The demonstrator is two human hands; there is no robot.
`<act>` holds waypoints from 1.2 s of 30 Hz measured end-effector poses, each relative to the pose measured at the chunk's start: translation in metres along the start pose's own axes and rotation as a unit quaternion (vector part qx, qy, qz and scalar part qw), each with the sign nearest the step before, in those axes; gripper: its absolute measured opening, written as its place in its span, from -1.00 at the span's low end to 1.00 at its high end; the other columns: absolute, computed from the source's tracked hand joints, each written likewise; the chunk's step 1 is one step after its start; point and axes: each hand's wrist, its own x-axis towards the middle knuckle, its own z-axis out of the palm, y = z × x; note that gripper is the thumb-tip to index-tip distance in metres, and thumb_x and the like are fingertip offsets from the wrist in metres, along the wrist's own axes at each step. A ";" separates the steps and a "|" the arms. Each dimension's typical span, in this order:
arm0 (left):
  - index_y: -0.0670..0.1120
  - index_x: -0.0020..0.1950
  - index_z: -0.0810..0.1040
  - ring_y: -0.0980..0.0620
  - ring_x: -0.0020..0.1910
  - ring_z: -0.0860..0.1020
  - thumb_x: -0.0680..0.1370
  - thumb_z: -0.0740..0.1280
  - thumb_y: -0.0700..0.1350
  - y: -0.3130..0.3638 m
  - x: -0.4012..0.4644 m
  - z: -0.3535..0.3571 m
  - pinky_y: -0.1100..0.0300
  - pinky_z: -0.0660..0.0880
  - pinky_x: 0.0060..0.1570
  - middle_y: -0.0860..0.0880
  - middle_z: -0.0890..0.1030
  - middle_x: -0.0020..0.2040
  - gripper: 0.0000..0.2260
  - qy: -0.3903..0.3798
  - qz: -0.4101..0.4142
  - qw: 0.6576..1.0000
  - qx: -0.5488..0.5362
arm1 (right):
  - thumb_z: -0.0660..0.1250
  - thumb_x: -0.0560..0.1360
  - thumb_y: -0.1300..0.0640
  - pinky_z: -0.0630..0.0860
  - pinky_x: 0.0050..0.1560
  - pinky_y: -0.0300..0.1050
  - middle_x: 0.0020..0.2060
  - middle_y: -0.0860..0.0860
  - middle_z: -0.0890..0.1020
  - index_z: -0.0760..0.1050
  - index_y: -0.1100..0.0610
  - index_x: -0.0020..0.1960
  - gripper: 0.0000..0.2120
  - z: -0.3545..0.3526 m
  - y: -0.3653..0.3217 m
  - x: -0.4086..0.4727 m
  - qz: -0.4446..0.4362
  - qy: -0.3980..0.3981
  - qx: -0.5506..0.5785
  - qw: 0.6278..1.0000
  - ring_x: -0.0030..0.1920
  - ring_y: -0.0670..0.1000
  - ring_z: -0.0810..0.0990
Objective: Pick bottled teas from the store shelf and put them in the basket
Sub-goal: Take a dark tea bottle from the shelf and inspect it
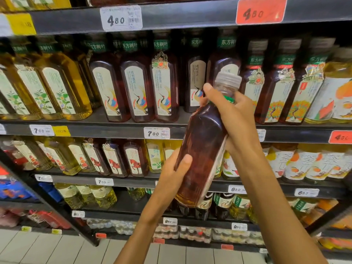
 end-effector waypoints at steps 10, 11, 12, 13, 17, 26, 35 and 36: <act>0.21 0.17 0.61 -0.02 0.26 0.54 0.35 0.20 0.42 0.000 0.001 0.015 0.08 0.54 0.14 -0.01 0.59 0.26 -0.48 -0.060 -0.131 0.958 -0.250 | 0.27 0.54 -0.14 0.59 -0.01 -0.10 -0.17 0.01 0.68 0.55 0.08 0.09 -0.68 -0.013 0.013 0.023 0.120 -0.176 0.067 0.975 -0.13 -0.03 0.67; 0.22 0.14 0.62 -0.02 0.25 0.54 0.33 0.21 0.43 0.001 0.003 0.016 0.07 0.54 0.15 0.00 0.60 0.24 -0.48 -0.059 -0.133 0.958 -0.246 | 0.28 0.54 -0.10 0.60 -0.07 -0.13 -0.19 0.03 0.68 0.56 0.10 0.07 -0.71 -0.011 0.013 0.023 0.106 -0.172 0.083 0.976 -0.16 -0.02 0.67; 0.23 0.11 0.64 -0.02 0.24 0.55 0.32 0.20 0.43 0.001 0.005 0.016 0.05 0.53 0.18 0.01 0.61 0.23 -0.49 -0.055 -0.133 0.961 -0.238 | 0.28 0.55 -0.07 0.60 -0.13 -0.15 -0.21 0.04 0.68 0.56 0.11 0.04 -0.74 -0.009 0.013 0.023 0.089 -0.166 0.097 0.977 -0.19 -0.02 0.67; 0.24 0.08 0.65 0.00 0.22 0.57 0.34 0.18 0.43 0.001 0.009 0.015 0.06 0.53 0.17 0.02 0.63 0.20 -0.52 -0.043 -0.130 0.965 -0.224 | 0.28 0.56 -0.04 0.59 -0.17 -0.16 -0.23 0.04 0.67 0.57 0.11 0.03 -0.77 -0.007 0.013 0.024 0.077 -0.155 0.108 0.979 -0.22 -0.02 0.66; 0.23 -0.10 0.69 0.06 0.02 0.67 0.42 0.10 0.34 0.013 0.026 0.006 0.27 0.59 -0.14 0.06 0.71 -0.03 -0.60 0.031 -0.101 0.985 -0.138 | 0.28 0.56 -0.03 0.58 -0.22 -0.16 -0.28 0.03 0.64 0.55 0.10 -0.03 -0.79 0.000 0.008 0.037 0.055 -0.075 0.083 0.992 -0.27 -0.03 0.64; 0.14 0.41 0.32 0.26 0.16 0.54 0.41 0.28 0.22 0.032 0.050 -0.004 0.30 0.52 0.12 0.20 0.56 0.22 -0.42 0.029 0.024 0.998 0.040 | 0.27 0.55 -0.09 0.55 -0.05 0.00 -0.16 0.14 0.58 0.48 0.10 0.03 -0.74 0.029 -0.003 0.077 0.011 -0.013 0.005 1.000 -0.14 0.08 0.61; 0.07 0.50 0.19 0.43 0.18 0.43 0.54 0.21 0.11 0.030 0.103 -0.008 0.59 0.38 0.02 0.18 0.46 0.29 -0.46 0.081 0.036 0.995 0.050 | 0.25 0.56 -0.11 0.45 -0.14 0.10 -0.22 0.17 0.46 0.44 0.19 -0.08 -0.66 0.049 -0.009 0.114 -0.079 0.004 -0.085 0.993 -0.20 0.10 0.46; 0.07 0.51 0.19 0.40 0.21 0.43 0.56 0.21 0.09 0.029 0.106 -0.007 0.57 0.38 0.06 0.16 0.46 0.30 -0.48 0.087 0.037 0.994 0.052 | 0.24 0.57 -0.11 0.45 -0.15 0.07 -0.24 0.17 0.47 0.46 0.22 -0.07 -0.63 0.051 -0.008 0.117 -0.094 0.007 -0.101 0.990 -0.22 0.10 0.47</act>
